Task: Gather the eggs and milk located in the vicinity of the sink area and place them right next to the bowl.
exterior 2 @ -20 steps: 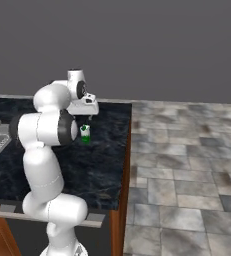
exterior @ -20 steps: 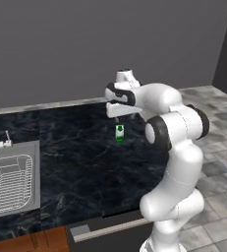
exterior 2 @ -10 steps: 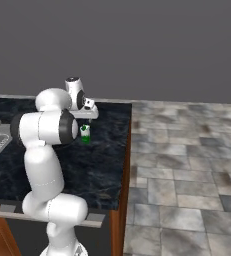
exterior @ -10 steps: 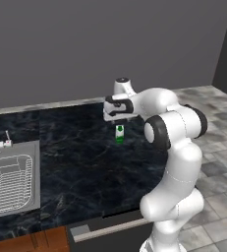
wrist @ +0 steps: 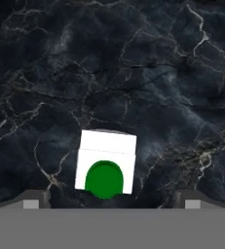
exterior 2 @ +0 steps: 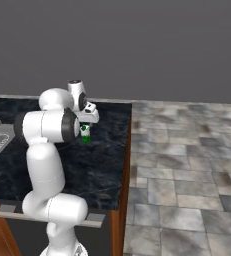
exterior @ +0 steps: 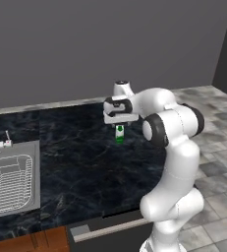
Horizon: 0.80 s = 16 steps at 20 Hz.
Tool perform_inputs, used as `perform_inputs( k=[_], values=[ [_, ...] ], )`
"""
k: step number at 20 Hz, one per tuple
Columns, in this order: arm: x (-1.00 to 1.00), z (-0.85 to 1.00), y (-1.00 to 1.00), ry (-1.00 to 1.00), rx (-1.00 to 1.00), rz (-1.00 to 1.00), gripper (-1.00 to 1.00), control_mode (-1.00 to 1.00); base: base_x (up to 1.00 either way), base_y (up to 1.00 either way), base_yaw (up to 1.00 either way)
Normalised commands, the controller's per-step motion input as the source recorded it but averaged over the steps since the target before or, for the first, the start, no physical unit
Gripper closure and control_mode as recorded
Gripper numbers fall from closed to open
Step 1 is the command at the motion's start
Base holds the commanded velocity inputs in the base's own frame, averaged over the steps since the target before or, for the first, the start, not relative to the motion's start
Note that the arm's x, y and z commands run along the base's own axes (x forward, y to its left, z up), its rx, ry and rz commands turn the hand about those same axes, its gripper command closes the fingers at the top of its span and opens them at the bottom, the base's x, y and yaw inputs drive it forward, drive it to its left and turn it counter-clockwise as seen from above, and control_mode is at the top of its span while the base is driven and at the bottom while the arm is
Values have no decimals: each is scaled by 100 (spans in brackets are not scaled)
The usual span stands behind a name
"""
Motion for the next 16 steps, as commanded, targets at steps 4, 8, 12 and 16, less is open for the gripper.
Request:
perform_inputs(
  k=[4,8,12,16],
  values=[
    [0,-9,0,8,0,-8,-100,-100,0,0,0],
    [6,-12,0,1,0,-5,-100,-100,0,0,0],
    [19,-18,0,0,0,-4,-100,-100,0,0,0],
    [12,-19,0,0,0,-4,-100,-100,0,0,0]
  ],
)
